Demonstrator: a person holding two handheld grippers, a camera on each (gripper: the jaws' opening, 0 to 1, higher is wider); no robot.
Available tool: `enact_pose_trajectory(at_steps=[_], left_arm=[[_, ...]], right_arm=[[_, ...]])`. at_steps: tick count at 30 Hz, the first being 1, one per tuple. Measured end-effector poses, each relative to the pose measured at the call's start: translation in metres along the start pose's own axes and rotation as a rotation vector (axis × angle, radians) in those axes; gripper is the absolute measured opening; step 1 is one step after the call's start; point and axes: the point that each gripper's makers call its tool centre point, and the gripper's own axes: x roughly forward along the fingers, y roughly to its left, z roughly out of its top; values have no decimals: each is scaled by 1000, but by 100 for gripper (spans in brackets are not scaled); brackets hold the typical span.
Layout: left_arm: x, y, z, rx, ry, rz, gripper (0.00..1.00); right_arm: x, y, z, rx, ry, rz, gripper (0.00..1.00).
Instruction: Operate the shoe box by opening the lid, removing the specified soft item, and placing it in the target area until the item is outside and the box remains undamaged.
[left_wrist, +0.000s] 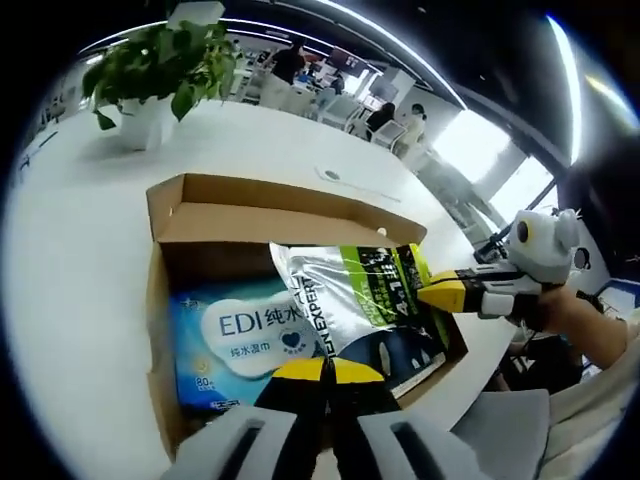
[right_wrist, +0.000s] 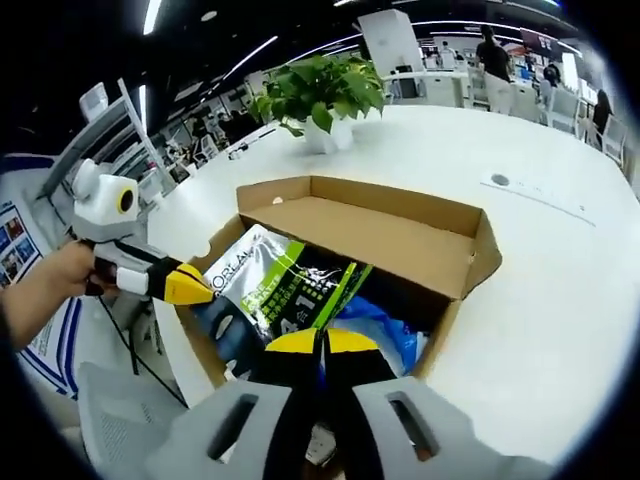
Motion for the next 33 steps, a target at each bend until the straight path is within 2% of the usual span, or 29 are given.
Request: enact_pose_trajectory(at_steps=[16, 33], left_arm=[[14, -41, 7, 70, 20, -40, 0], [35, -71, 8, 129, 47, -76, 0]], right_arm=[[-41, -23, 4, 70, -60, -46, 0], [-71, -52, -10, 122, -68, -91, 0]])
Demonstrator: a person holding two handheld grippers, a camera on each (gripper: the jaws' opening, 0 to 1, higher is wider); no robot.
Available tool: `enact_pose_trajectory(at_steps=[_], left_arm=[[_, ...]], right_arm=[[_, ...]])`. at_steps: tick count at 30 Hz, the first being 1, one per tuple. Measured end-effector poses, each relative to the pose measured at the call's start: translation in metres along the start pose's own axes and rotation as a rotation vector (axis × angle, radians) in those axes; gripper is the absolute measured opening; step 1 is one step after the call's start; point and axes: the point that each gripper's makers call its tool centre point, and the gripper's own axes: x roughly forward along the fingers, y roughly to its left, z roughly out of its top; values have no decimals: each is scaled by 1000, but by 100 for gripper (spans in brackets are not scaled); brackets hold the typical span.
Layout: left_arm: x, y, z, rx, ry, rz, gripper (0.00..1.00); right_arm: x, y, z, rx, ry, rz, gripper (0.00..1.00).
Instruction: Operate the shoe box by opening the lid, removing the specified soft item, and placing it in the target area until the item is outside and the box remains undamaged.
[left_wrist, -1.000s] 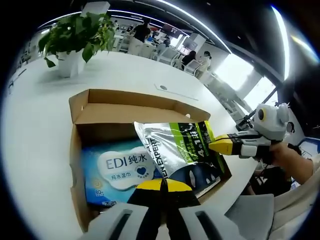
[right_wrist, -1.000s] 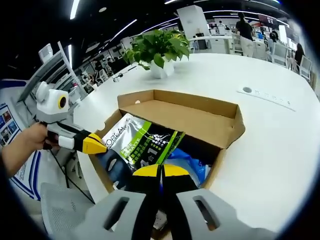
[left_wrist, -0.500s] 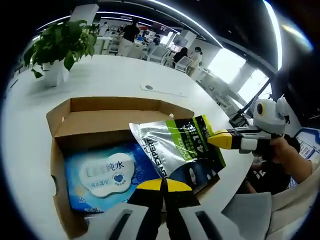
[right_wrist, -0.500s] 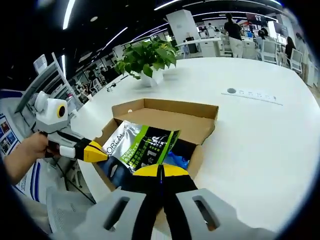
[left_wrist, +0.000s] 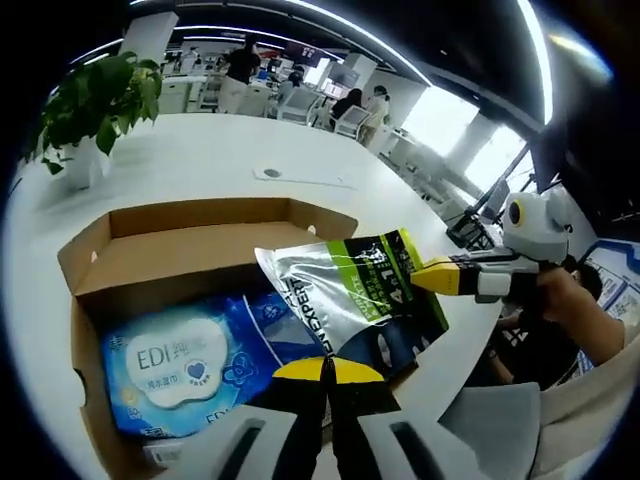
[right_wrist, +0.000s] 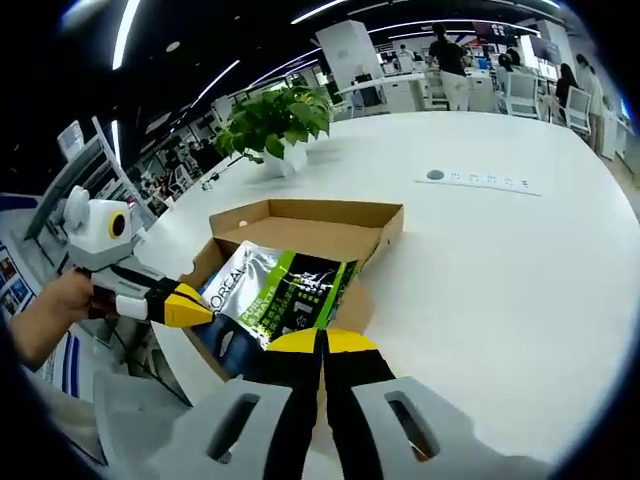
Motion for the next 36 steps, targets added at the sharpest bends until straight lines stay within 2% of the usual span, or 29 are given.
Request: enact_pose_trajectory(at_steps=[36], left_arm=[[62, -63, 16, 91, 77, -82, 0]], right_arm=[[-42, -72, -3, 82, -25, -103, 0]])
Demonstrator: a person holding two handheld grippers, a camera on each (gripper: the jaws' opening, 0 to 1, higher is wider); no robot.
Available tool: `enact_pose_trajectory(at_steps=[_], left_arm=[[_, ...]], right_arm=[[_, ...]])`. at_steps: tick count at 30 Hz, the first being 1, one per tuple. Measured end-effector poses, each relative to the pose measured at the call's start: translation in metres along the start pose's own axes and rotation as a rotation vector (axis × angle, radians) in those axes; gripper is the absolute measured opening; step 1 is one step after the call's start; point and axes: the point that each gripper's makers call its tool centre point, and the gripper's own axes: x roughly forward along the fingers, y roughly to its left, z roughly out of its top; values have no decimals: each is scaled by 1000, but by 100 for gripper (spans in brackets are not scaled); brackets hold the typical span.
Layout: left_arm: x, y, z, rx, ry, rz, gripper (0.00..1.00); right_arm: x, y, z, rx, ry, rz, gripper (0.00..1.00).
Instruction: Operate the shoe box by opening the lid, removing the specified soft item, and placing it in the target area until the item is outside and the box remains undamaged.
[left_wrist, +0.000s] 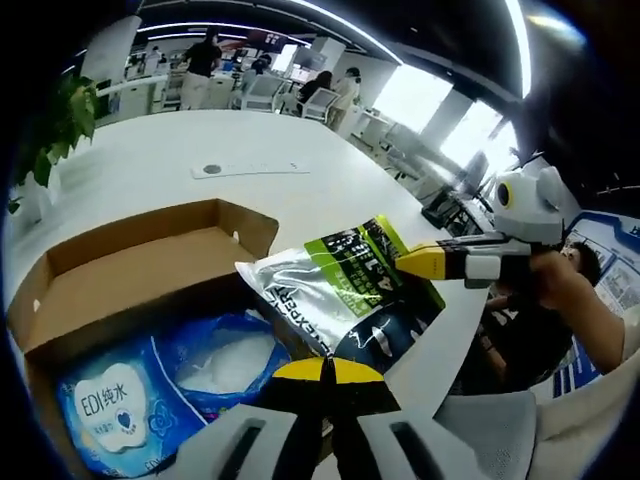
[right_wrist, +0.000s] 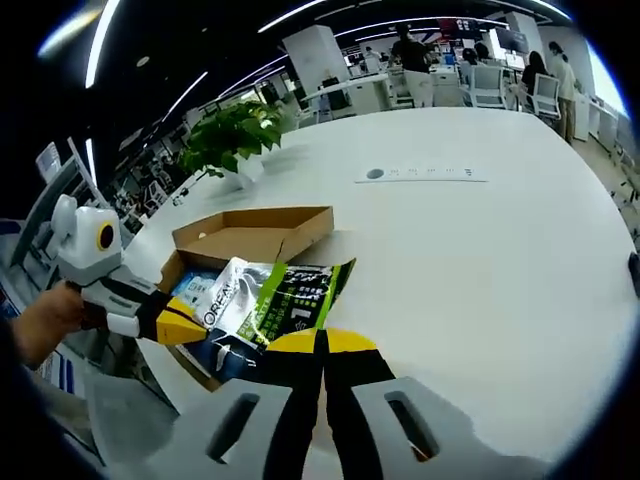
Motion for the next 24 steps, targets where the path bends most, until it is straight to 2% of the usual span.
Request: enact_pose_trajectory(at_steps=[14, 24], left_arm=[[23, -13, 8, 37, 37, -30, 0], [43, -15, 11, 77, 93, -39, 0]], right_arm=[[-7, -26, -1, 19, 6, -29, 0], [-1, -44, -3, 17, 35, -51, 0]])
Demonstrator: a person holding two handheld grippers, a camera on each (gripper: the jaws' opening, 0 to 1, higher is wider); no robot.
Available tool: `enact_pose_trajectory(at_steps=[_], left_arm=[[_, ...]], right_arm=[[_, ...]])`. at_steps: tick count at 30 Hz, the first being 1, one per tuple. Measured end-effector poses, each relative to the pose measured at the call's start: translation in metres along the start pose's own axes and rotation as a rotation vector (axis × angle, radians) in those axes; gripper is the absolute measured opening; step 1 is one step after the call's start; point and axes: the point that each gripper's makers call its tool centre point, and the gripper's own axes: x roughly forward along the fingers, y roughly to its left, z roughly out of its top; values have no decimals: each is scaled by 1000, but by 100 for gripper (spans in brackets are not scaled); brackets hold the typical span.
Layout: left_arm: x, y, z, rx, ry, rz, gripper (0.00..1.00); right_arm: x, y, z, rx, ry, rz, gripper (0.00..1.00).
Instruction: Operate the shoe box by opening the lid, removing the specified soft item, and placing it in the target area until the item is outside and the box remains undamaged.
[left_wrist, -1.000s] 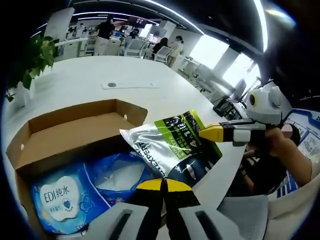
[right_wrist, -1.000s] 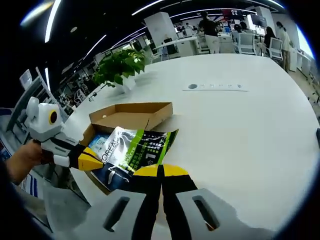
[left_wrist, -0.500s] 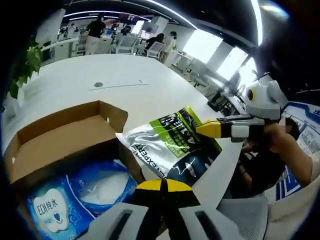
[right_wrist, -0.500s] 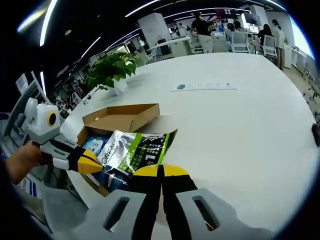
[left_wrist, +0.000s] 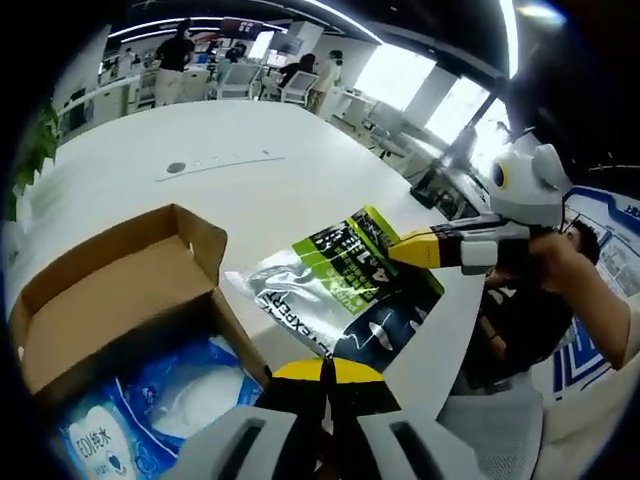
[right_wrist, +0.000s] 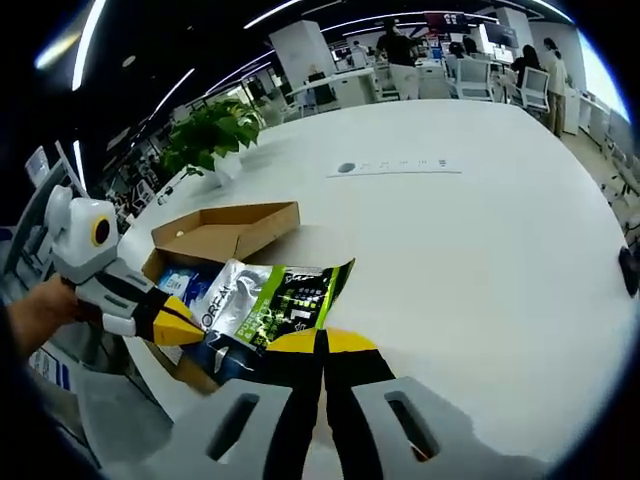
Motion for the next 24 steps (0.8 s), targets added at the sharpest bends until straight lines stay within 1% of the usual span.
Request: enact_pose_trajectory(at_steps=[7, 11, 17, 19, 22, 24], left_arm=[[12, 4, 3, 25, 44, 3, 0], [23, 8, 0, 59, 99, 8, 0], [36, 13, 0, 79, 150, 13, 0], [38, 13, -1, 79, 160, 9, 0], [43, 12, -2, 102, 185, 10, 0], [45, 13, 0, 108, 189, 17, 0]], right_arm=[[9, -11, -2, -3, 25, -12, 0], [17, -17, -4, -9, 47, -20, 0], [27, -25, -6, -22, 66, -36, 0], [30, -29, -8, -28, 75, -43, 0], [33, -32, -11, -28, 84, -48, 0], [35, -36, -12, -28, 88, -55, 0]])
